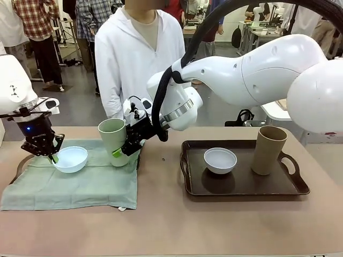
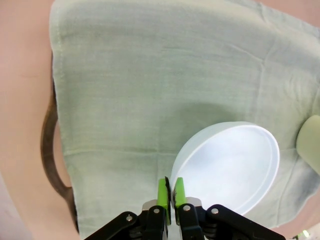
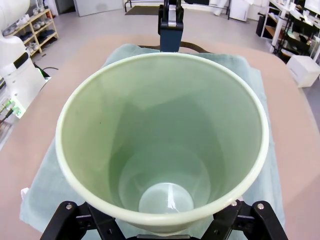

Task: Set up a tray with a mat and arrange the tableware.
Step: Place the Picnic Bowl and Reusable plastic cup back onto the Handle tray in front of the human's position.

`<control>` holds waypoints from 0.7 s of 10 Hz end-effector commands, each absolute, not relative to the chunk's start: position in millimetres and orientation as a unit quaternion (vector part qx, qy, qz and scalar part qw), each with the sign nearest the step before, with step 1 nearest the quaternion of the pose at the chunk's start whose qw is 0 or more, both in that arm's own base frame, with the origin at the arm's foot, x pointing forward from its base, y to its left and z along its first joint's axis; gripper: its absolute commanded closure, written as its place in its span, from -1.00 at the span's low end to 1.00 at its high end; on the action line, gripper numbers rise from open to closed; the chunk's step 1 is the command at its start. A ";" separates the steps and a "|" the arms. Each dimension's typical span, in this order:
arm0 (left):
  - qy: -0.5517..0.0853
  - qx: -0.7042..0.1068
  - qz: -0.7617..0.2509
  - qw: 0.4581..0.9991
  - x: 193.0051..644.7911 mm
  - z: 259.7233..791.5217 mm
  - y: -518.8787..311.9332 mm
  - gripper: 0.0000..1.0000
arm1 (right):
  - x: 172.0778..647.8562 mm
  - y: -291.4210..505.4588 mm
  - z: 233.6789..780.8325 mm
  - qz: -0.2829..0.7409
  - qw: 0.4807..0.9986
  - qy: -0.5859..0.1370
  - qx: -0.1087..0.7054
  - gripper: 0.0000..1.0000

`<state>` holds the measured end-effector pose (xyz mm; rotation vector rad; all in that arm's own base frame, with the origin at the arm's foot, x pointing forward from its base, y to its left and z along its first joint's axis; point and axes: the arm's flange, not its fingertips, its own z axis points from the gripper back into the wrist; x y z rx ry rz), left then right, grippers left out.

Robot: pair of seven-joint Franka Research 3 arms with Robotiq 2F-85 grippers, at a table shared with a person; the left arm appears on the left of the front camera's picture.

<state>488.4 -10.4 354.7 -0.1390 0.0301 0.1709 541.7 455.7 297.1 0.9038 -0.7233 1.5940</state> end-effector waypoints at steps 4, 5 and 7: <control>0.030 -0.069 0.093 0.993 489.6 361.0 -10.0 -1.00 | 546.3 447.0 302.0 0.659 0.613 -0.252 0.356 -1.00; 0.032 -0.073 0.091 0.993 488.5 363.8 -9.2 -1.00 | 546.3 436.6 308.1 0.651 0.635 -0.238 0.340 -1.00; 0.038 -0.086 0.082 0.992 485.2 372.5 -8.9 -0.30 | 546.7 417.5 319.3 0.636 0.658 -0.241 0.323 -1.00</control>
